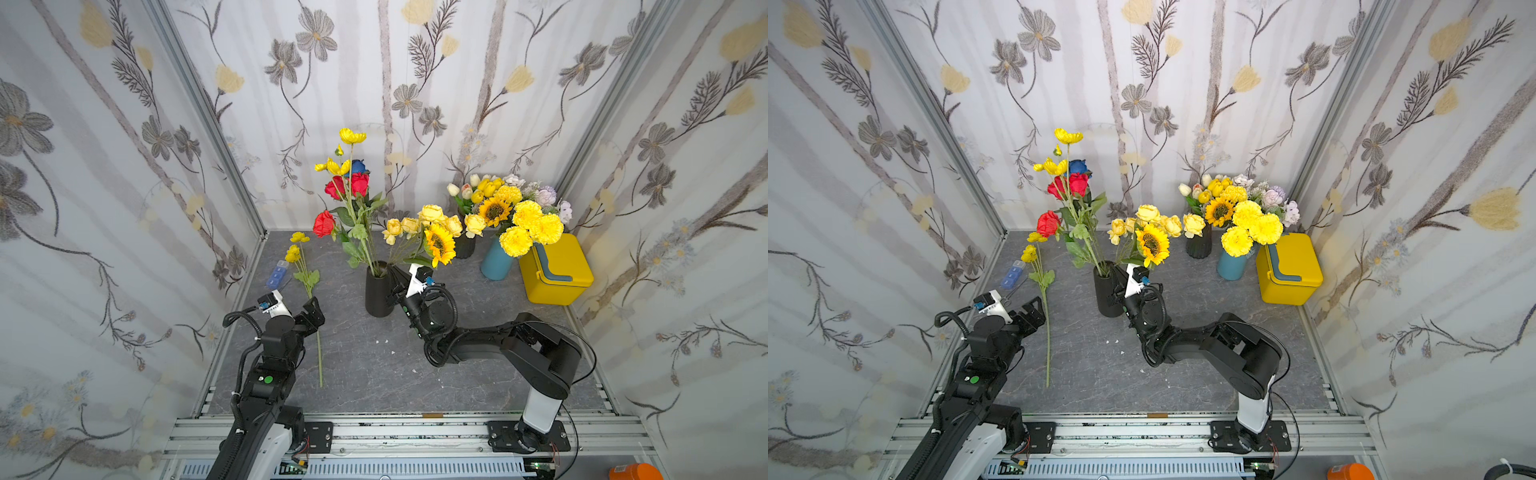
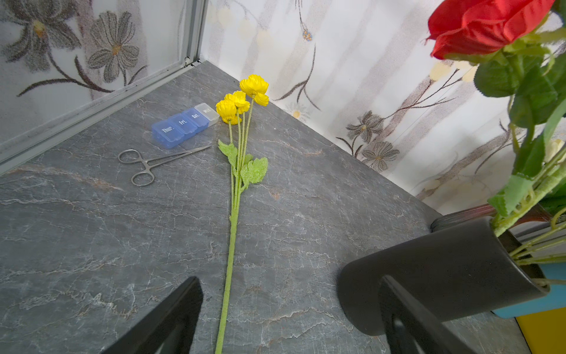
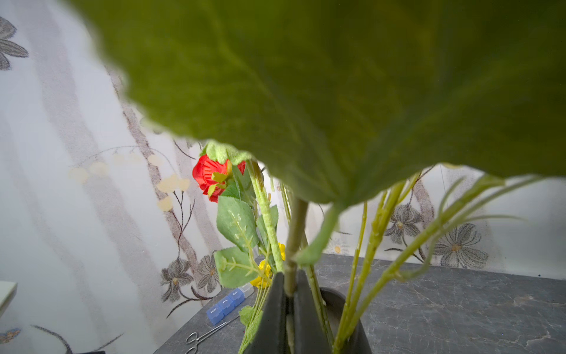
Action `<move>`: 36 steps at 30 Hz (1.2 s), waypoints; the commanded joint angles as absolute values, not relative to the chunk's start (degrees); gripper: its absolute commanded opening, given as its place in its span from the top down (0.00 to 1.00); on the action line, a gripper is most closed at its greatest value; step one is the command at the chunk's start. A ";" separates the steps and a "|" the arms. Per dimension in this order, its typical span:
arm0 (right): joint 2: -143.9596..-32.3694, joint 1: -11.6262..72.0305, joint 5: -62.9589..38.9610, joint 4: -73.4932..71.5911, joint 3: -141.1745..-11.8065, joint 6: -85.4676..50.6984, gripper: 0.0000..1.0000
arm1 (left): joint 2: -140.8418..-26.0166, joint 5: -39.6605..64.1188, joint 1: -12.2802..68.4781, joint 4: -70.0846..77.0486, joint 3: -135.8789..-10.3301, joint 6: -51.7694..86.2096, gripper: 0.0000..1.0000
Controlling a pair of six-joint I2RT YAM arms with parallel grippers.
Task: Pick out yellow flowers from the vase
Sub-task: Pick up the flower from the vase.
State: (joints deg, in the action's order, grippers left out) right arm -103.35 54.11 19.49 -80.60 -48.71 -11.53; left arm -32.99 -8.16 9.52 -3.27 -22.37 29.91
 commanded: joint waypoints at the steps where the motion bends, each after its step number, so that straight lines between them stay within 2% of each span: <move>1: -100.73 54.48 20.81 -78.51 -49.31 -9.66 1.00 | -32.96 -8.46 9.40 -1.41 -22.15 29.39 0.07; 13: -86.22 54.68 22.28 -50.80 -58.80 -6.67 1.00 | -34.39 -1.34 9.41 -2.64 -26.21 31.25 0.05; 20: -77.90 54.46 23.08 -30.13 -68.68 -5.82 1.00 | -37.40 7.07 9.49 -8.26 -36.60 29.12 0.05; 25: -72.29 53.64 21.37 -20.76 -73.24 -8.00 1.00 | -41.20 15.40 10.40 -10.72 -44.94 28.55 0.06; 30: -67.58 53.59 16.07 -12.13 -76.13 -10.02 1.00 | -44.28 11.50 21.06 -13.88 -54.25 24.23 0.06; 36: -65.53 53.64 7.83 -4.80 -77.10 -12.96 1.00 | -49.53 15.84 38.24 -8.09 -60.23 17.78 0.05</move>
State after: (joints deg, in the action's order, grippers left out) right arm -66.06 53.56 13.91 -10.52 -76.95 -10.68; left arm -48.05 13.43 33.61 -11.20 -59.16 23.27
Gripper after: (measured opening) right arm 0.049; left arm 0.958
